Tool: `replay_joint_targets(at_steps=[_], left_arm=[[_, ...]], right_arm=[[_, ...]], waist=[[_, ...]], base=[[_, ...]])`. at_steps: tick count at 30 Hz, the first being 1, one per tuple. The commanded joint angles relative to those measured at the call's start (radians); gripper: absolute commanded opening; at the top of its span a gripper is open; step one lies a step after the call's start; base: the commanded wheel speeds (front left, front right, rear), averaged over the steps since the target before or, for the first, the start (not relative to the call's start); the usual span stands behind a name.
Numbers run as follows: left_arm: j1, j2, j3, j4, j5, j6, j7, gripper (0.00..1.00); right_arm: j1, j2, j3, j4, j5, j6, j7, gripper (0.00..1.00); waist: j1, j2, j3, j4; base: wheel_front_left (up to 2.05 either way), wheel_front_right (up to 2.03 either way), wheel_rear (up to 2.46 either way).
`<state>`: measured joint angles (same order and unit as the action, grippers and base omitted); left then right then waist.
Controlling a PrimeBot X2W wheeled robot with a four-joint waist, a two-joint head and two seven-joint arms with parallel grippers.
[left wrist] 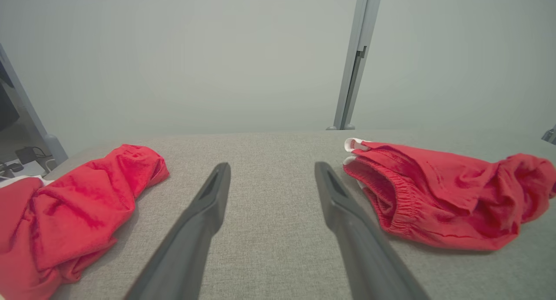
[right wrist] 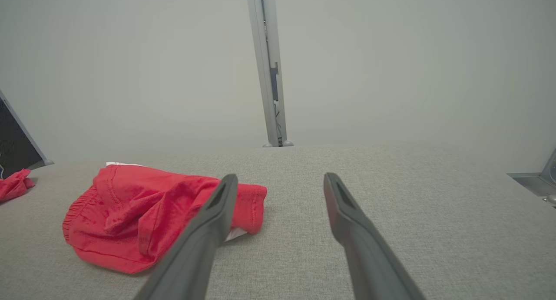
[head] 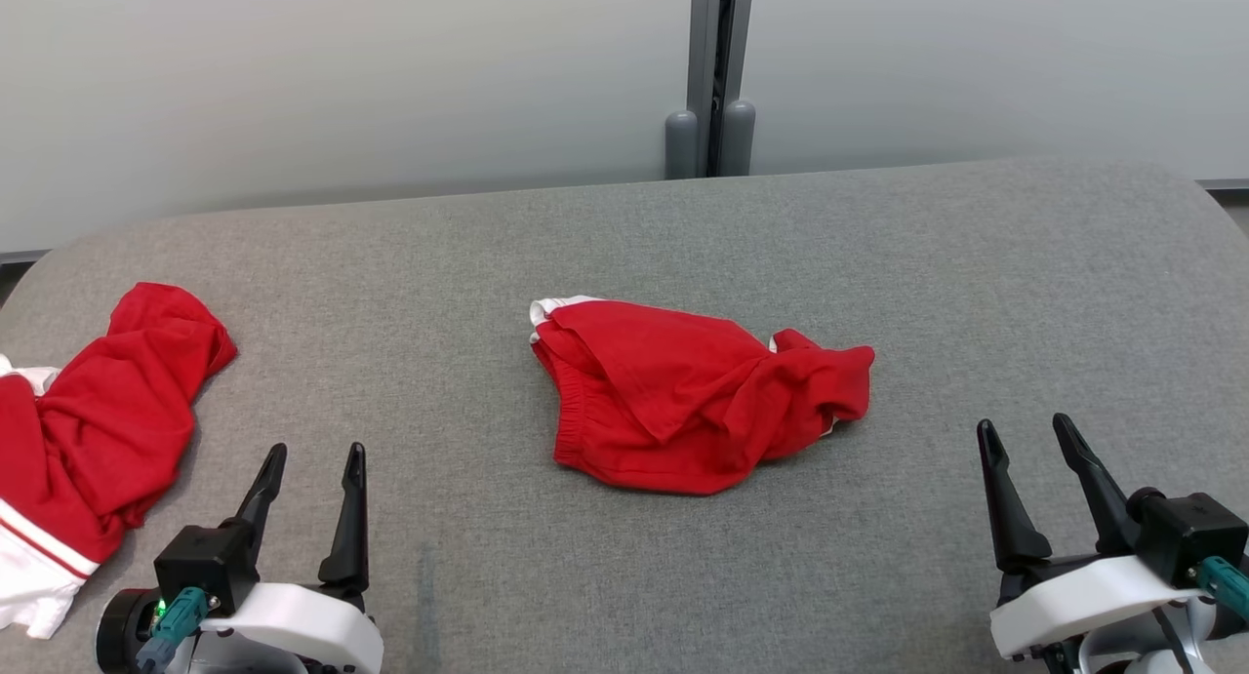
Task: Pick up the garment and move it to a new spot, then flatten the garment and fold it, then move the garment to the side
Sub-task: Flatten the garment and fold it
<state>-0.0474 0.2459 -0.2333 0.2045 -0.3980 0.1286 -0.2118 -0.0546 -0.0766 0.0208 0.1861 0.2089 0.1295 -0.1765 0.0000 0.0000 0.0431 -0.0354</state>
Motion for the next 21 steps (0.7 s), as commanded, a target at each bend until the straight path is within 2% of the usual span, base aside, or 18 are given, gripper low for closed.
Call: replay_joint_targets(at_steps=[1, 11, 21], left_arm=[[-0.008, 0.008, 0.001, 0.0, -0.004, 0.005, -0.003, 1.0], [-0.037, 0.007, -0.005, -0.002, -0.006, 0.004, -0.004, 1.0], [-0.136, -0.007, -0.031, 0.008, 0.005, -0.022, -0.017, 1.0]], right_arm=[[-0.004, -0.004, -0.002, -0.001, -0.003, 0.002, -0.001, 1.0], [-0.032, -0.004, 0.006, 0.006, 0.001, 0.002, 0.01, 1.0], [-0.141, -0.043, 0.103, 0.047, 0.042, 0.002, 0.107, 1.0]], waist=[[0.0, 0.0, 0.003, 0.001], [0.0, 0.0, 0.037, 0.017], [0.0, 0.0, 0.157, 0.076]], base=[[0.0, 0.0, 0.0], [0.0, 0.0, 0.0], [0.0, 0.0, 0.0]])
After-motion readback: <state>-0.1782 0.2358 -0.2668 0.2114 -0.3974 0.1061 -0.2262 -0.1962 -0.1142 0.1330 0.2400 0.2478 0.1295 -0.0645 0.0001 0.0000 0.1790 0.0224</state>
